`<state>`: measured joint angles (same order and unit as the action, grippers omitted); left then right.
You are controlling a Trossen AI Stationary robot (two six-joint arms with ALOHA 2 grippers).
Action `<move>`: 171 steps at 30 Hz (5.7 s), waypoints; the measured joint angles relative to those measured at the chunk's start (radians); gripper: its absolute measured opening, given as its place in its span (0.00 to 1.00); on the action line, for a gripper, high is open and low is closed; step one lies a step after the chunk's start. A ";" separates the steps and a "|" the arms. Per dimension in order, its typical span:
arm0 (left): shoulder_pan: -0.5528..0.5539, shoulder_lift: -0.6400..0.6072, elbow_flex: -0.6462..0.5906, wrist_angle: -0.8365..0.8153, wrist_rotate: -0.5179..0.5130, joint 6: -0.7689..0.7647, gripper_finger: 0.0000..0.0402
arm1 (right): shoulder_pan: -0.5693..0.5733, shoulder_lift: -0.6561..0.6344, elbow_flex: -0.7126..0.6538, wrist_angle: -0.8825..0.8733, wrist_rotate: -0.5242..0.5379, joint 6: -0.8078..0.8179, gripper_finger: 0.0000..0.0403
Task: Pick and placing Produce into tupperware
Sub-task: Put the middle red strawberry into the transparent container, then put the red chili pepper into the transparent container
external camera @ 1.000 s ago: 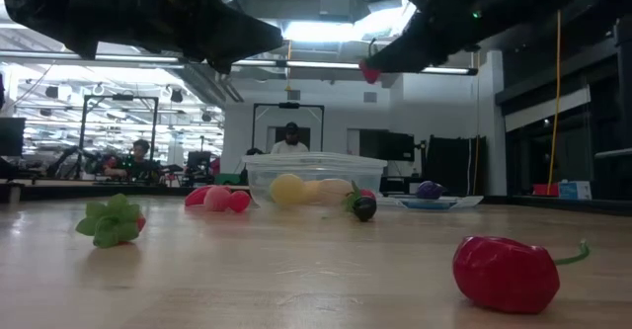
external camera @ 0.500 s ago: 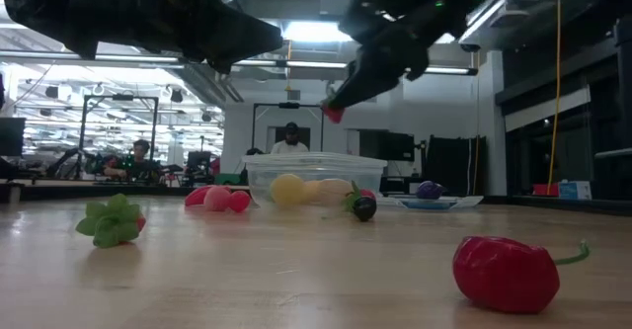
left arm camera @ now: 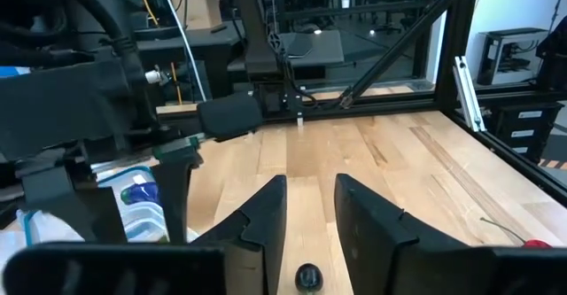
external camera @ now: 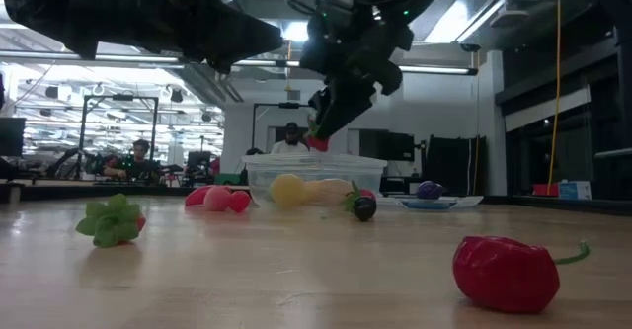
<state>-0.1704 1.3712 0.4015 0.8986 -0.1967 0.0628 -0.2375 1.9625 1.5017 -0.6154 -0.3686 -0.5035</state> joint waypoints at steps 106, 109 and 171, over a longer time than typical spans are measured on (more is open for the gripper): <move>-0.024 0.000 0.000 0.001 -0.004 -0.001 0.07 | -0.007 -0.264 -0.095 -0.030 -0.027 0.183 0.00; -0.024 0.000 0.000 0.001 -0.005 -0.001 0.05 | -0.007 -0.379 -0.262 0.144 -0.026 0.236 0.00; -0.043 0.000 0.379 -1.183 -0.691 -0.445 0.22 | 0.027 -0.807 -1.193 1.327 -0.028 0.421 0.01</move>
<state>-0.2130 1.3708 0.7807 -0.2847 -0.8873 -0.3820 -0.2108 1.1557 0.3088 0.7113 -0.3962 -0.0830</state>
